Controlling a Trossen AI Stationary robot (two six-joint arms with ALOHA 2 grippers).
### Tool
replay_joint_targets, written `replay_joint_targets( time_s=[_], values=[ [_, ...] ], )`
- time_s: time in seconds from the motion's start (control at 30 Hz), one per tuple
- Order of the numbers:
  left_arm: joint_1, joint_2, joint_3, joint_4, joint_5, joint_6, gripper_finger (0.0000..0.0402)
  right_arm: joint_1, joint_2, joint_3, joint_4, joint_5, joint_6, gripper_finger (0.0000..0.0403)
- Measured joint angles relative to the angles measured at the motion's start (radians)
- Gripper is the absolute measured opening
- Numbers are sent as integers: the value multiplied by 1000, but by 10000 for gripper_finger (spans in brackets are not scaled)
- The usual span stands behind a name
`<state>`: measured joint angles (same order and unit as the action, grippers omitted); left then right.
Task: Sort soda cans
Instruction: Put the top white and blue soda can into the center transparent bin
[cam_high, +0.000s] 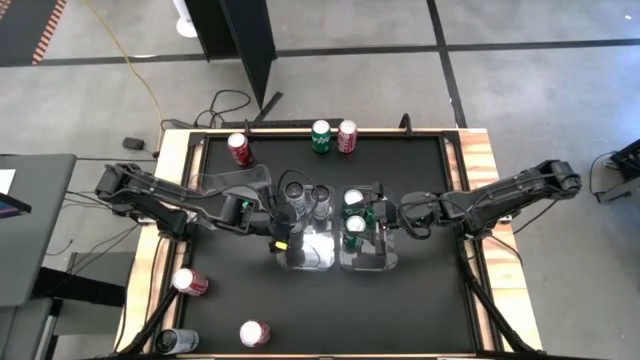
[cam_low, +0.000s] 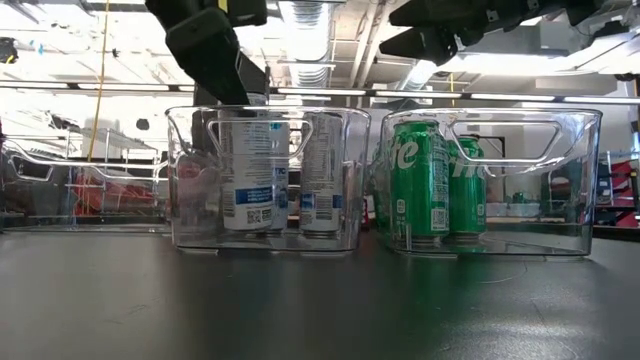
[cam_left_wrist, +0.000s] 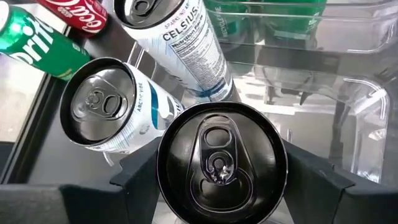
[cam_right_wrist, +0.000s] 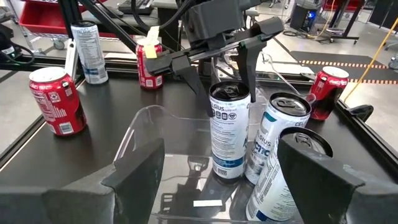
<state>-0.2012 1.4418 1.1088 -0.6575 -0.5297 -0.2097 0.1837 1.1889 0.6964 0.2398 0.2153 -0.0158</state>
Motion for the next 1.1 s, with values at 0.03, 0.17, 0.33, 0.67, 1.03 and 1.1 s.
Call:
replay_joint_targets(
  time_s=[0.03,0.17,0.33,0.67,1.03,1.1],
  values=[
    [1,0,0,0,0,-2,263,0,0,0,0,0,0,330],
    [3,0,0,2,0,-5,263,0,0,0,0,0,0,330],
    [3,0,0,-5,-2,-3,299,0,0,0,0,0,5,330],
    [4,-1,-1,2,-39,-16,314,0,0,0,0,0,8,330],
    [3,-4,1,-6,-71,-11,315,0,0,0,0,0,8,330],
    [3,-5,3,-9,-75,-10,315,0,0,0,0,0,8,330]
  ],
)
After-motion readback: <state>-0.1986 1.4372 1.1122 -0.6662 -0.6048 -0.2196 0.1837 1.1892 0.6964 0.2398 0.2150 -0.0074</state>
